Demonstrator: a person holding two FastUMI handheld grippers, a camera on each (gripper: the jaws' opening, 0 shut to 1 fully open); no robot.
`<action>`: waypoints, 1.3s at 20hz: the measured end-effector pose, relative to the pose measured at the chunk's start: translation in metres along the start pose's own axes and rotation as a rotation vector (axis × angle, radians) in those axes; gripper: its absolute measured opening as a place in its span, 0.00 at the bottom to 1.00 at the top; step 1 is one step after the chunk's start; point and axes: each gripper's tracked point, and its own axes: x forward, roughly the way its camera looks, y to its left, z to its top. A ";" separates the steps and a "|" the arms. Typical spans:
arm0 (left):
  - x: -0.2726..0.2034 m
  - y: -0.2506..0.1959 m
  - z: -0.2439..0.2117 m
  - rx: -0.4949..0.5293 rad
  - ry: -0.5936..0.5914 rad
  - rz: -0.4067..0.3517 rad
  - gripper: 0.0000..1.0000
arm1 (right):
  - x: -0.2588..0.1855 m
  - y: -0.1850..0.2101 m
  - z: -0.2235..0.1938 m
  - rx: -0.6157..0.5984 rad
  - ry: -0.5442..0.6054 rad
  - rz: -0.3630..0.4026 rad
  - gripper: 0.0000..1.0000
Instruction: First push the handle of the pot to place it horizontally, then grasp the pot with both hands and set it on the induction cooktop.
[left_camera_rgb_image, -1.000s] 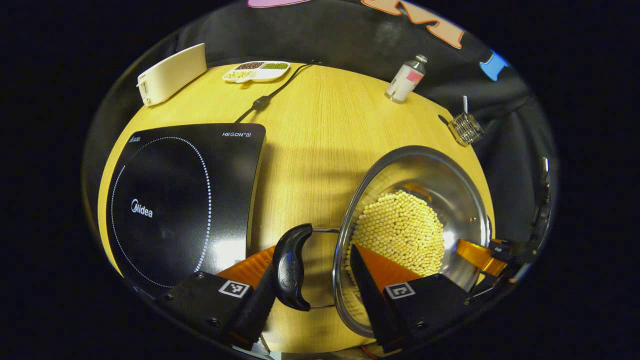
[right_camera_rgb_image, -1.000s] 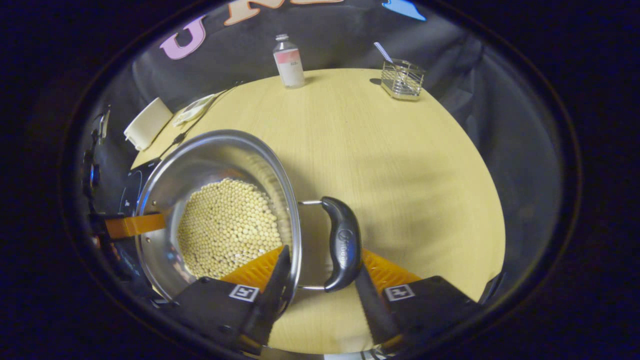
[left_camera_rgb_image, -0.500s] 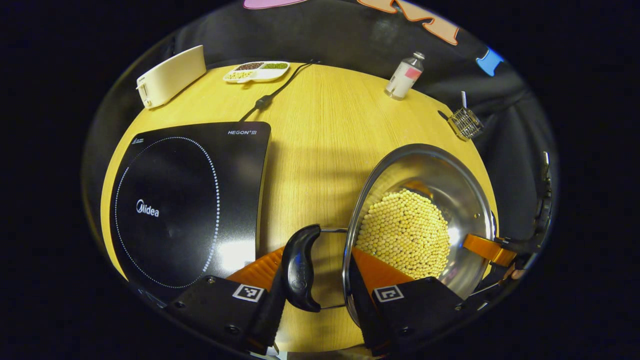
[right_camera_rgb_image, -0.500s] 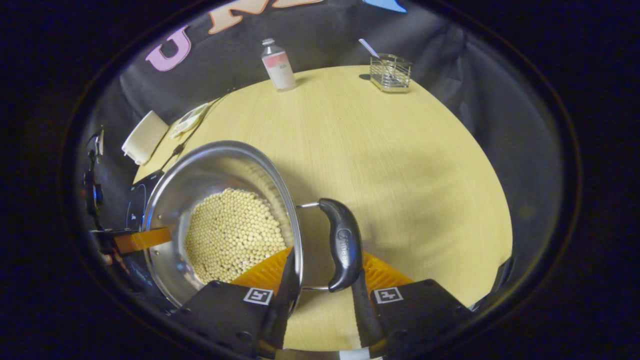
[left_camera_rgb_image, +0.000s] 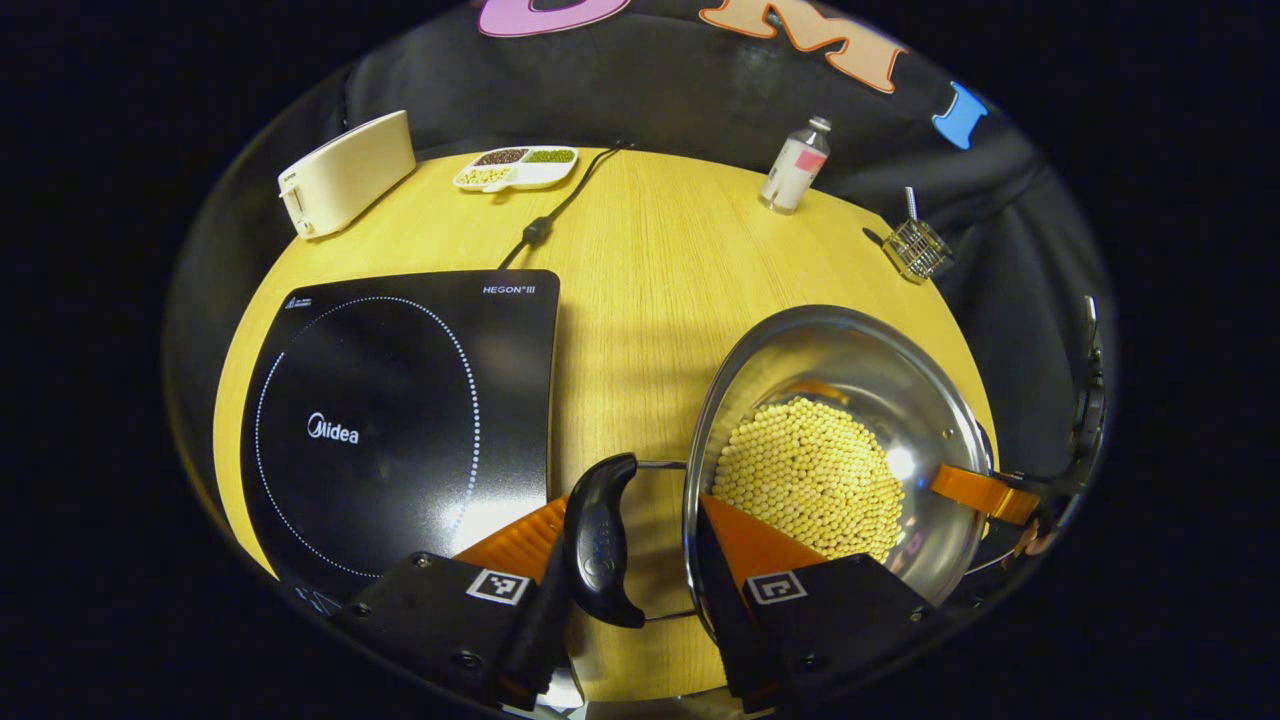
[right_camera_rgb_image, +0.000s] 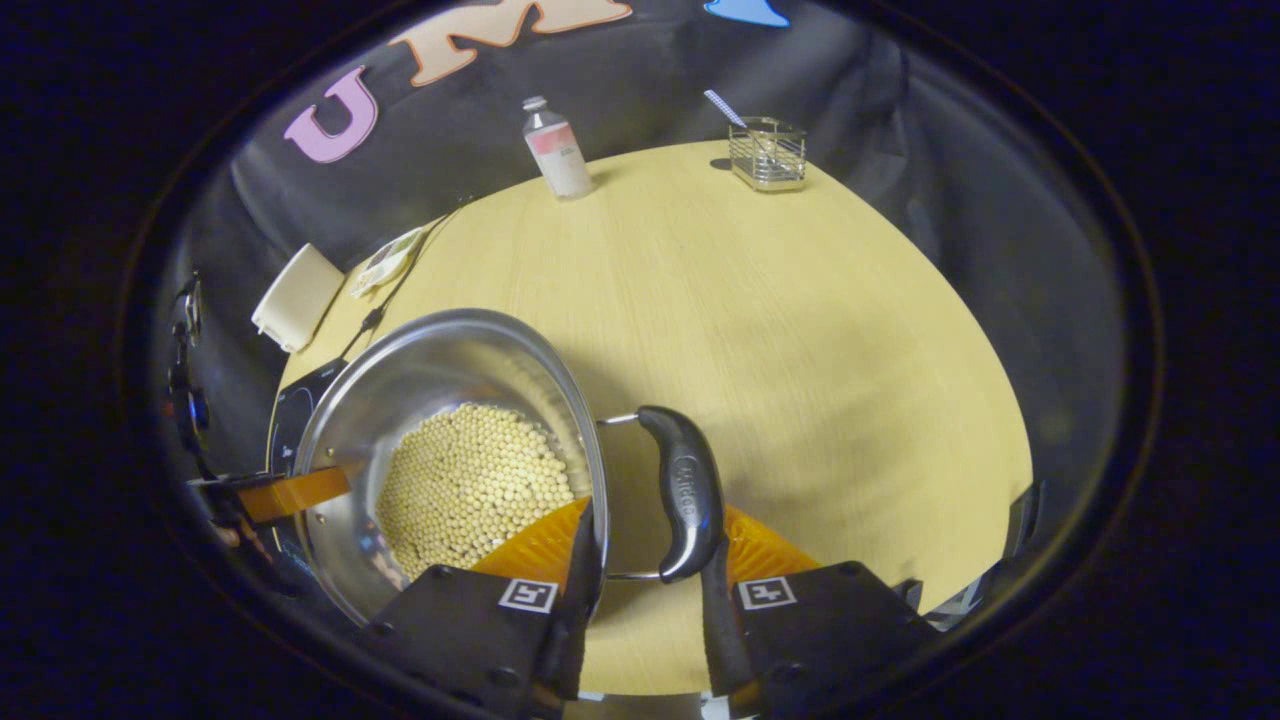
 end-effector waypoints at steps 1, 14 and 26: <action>-0.001 0.001 0.000 0.008 -0.006 -0.001 0.65 | -0.003 0.000 -0.001 0.001 -0.008 -0.001 0.46; -0.046 0.049 0.028 -0.026 -0.132 -0.010 0.64 | -0.016 0.003 0.003 -0.046 -0.120 0.017 0.51; -0.075 0.168 0.035 -0.072 -0.147 0.041 0.64 | -0.010 0.002 0.005 -0.086 -0.114 0.065 0.51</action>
